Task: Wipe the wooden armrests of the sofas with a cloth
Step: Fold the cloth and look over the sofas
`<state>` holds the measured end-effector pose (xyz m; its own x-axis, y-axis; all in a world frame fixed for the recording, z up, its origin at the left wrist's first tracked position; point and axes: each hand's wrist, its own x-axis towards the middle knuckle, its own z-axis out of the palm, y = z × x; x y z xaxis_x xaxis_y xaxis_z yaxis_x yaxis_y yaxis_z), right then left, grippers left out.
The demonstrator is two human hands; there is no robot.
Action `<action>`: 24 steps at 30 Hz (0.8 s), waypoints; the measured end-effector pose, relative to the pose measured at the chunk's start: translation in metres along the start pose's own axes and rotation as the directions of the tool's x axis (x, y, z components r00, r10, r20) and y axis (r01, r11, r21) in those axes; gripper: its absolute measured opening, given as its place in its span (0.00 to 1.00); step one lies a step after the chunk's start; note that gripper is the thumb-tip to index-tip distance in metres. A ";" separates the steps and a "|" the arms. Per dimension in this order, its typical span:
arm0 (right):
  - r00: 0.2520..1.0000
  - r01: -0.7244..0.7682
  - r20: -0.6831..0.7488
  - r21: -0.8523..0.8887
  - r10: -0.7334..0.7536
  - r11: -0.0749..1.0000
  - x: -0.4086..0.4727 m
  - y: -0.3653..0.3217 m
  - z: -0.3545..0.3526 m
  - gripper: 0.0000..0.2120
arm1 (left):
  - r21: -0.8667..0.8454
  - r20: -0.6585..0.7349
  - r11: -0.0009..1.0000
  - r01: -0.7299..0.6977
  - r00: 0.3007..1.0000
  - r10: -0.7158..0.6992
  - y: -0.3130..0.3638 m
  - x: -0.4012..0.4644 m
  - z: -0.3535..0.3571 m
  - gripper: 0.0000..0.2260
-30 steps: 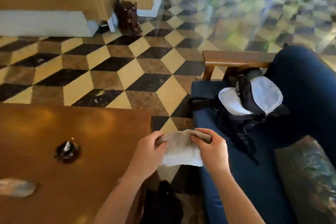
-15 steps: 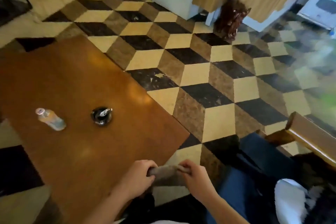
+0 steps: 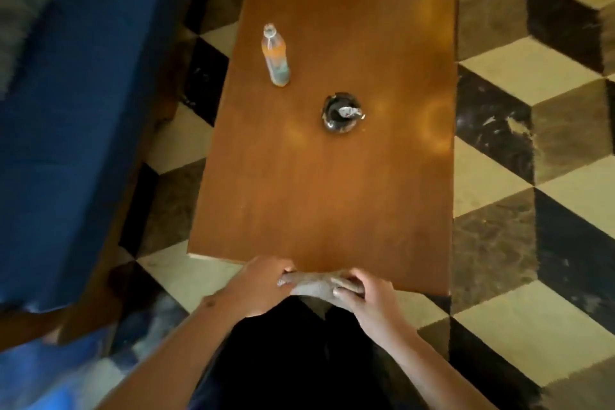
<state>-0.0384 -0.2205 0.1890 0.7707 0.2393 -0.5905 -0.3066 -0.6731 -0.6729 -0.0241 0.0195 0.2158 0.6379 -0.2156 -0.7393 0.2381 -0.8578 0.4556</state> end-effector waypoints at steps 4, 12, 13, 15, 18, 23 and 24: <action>0.996 0.020 0.086 -0.030 -0.017 0.999 0.031 0.035 0.010 0.03 | 0.036 0.073 0.998 0.044 0.996 -0.047 -0.008 0.027 0.021 0.07; 0.995 0.072 -0.076 0.002 -0.072 0.997 0.095 0.039 -0.006 0.02 | 0.040 -0.124 0.999 -0.020 0.992 0.025 -0.012 0.101 0.000 0.11; 0.988 0.098 -0.121 0.002 -0.097 0.995 0.103 0.034 -0.012 0.01 | 0.021 -0.175 0.999 -0.033 0.984 0.036 -0.014 0.108 -0.008 0.11; 0.960 0.170 -0.219 -0.034 -0.173 0.985 0.118 0.025 -0.019 0.02 | -0.003 -0.299 0.995 -0.099 0.950 0.094 -0.020 0.118 -0.019 0.09; 0.907 0.255 -0.310 -0.135 -0.285 0.958 0.140 0.019 -0.020 0.03 | 0.047 -0.504 0.970 -0.239 0.833 0.230 -0.030 0.135 -0.015 0.09; 0.902 0.302 -0.198 -0.344 -0.383 0.889 0.165 0.061 0.009 0.03 | 0.127 -0.621 0.954 -0.272 0.728 0.290 -0.057 0.173 0.045 0.10; 0.905 0.308 -0.160 -0.394 -0.395 0.866 0.165 0.074 0.015 0.03 | 0.123 -0.618 0.952 -0.281 0.728 0.295 -0.064 0.178 0.060 0.10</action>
<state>0.0576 -0.2200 0.0351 0.9078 0.3701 -0.1974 0.1918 -0.7848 -0.5893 0.0306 0.0080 0.0251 0.9878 -0.1216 -0.0974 -0.0428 -0.8129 0.5808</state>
